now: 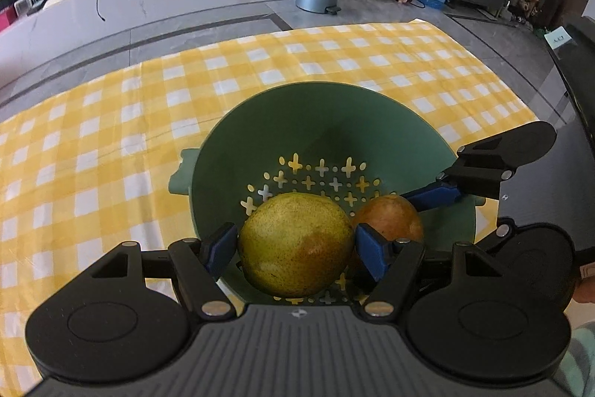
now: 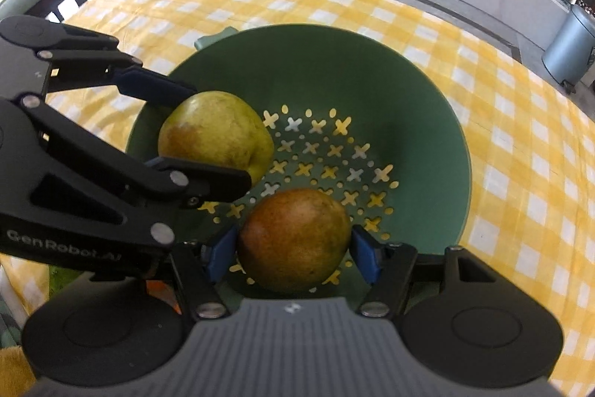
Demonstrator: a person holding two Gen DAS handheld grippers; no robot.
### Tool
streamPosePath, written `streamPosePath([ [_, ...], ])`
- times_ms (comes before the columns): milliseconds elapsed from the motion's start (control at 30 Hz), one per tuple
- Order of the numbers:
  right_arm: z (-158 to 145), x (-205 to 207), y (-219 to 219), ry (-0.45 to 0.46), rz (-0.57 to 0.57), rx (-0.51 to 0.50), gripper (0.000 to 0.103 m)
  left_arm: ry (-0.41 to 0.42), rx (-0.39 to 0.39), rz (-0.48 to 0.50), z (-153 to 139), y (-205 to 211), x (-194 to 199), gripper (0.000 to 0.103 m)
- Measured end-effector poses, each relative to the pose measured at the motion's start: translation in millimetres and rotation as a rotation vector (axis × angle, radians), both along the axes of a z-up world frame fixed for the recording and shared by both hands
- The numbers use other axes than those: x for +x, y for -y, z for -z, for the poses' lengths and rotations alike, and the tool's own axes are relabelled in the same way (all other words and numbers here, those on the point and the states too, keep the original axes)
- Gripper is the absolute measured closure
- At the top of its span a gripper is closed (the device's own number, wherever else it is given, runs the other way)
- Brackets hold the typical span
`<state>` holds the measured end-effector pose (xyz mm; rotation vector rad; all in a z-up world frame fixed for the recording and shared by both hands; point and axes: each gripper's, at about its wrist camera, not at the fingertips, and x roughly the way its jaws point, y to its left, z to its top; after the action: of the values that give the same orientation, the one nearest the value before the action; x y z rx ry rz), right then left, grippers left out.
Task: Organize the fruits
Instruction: 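Carry the pear and the mango over the green colander with both tools, then open the left tool to drop the pear while the right tool releases the mango, then withdraw both tools from the colander toward the mandarins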
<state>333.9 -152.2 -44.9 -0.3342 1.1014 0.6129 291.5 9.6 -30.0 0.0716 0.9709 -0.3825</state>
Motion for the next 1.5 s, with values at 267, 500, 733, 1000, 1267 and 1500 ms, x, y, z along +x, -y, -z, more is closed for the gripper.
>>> streamPosePath([
  [267, 0.8, 4.0, -4.5, -0.022, -0.030, -0.029, 0.039, 0.016, 0.003, 0.010, 1.0, 0.0, -0.8, 0.023],
  [500, 1.9, 5.5, -5.9, -0.038, -0.019, -0.046, 0.039, 0.047, 0.015, 0.001, 1.3, 2.0, -2.8, 0.020],
  [733, -4.1, 6.6, -4.1, -0.033, 0.023, -0.038, 0.024, 0.113, -0.011, -0.011, -5.8, -1.1, -6.6, 0.018],
  [1000, -17.4, -9.2, 5.1, 0.077, 0.116, 0.015, 0.021, 0.151, -0.011, -0.038, -20.5, -7.8, -16.2, 0.018],
  [1267, -33.2, -54.1, 29.7, 0.254, 0.322, 0.176, 0.019, 0.197, -0.008, 0.001, -41.8, -6.5, -42.0, 0.018],
  [1500, -40.3, -105.4, 43.2, 0.377, 0.430, 0.277, 0.019, 0.229, -0.005, 0.021, -50.3, -7.2, -71.4, 0.018],
])
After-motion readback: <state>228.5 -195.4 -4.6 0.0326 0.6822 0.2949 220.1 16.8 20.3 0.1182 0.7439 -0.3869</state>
